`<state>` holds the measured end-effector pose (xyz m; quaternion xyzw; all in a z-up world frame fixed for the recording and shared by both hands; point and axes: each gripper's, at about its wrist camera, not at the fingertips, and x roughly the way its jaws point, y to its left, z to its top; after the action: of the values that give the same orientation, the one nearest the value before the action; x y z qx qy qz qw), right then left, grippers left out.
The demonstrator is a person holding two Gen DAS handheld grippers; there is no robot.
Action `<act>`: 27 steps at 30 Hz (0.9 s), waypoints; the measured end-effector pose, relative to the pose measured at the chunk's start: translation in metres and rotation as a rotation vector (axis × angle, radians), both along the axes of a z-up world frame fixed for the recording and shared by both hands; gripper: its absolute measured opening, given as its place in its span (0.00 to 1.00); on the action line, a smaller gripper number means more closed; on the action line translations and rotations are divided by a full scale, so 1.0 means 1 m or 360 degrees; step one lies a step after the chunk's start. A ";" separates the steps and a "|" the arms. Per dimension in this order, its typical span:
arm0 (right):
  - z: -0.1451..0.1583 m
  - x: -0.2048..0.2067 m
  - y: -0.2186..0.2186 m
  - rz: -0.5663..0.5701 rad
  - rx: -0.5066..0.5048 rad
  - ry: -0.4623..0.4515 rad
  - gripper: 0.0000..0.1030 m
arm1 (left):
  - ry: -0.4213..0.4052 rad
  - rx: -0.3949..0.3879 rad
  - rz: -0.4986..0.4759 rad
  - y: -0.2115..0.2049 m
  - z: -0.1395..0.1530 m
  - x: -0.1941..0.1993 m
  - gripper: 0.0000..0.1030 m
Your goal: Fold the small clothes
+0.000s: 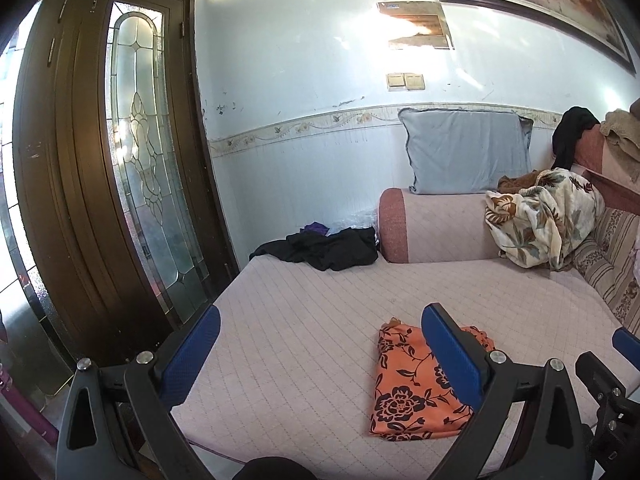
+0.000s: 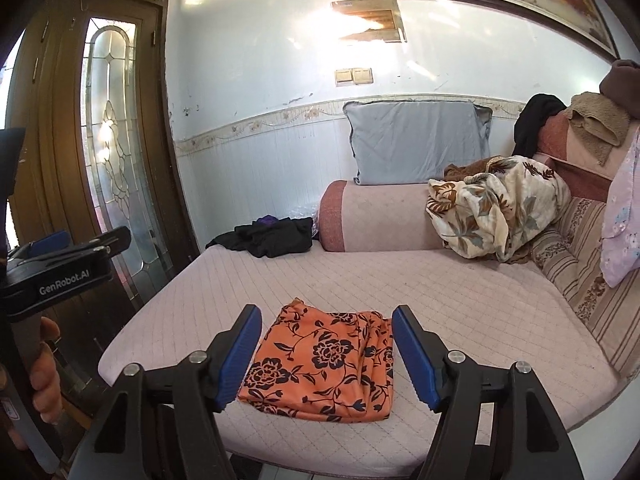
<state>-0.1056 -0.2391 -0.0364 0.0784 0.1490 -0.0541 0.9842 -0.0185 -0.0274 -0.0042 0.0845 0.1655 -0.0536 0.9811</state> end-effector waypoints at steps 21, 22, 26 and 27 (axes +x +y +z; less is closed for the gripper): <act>0.006 0.004 0.013 -0.0057 0.0034 0.0022 0.69 | 0.0009 -0.0045 -0.0004 0.016 0.006 -0.004 0.98; 0.008 0.005 0.015 -0.0058 0.0031 0.0019 0.69 | 0.0010 -0.0050 -0.0004 0.017 0.006 -0.004 0.98; 0.015 0.007 0.018 -0.0061 0.0018 0.0013 0.69 | 0.0011 -0.0069 0.0006 0.023 0.008 -0.005 0.98; 0.016 0.007 0.020 -0.0060 0.0017 0.0013 0.69 | 0.0009 -0.0076 0.0010 0.025 0.008 -0.005 0.98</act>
<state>-0.0985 -0.2196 -0.0203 0.0861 0.1517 -0.0723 0.9820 -0.0236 -0.0022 0.0043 0.0602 0.1672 -0.0546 0.9826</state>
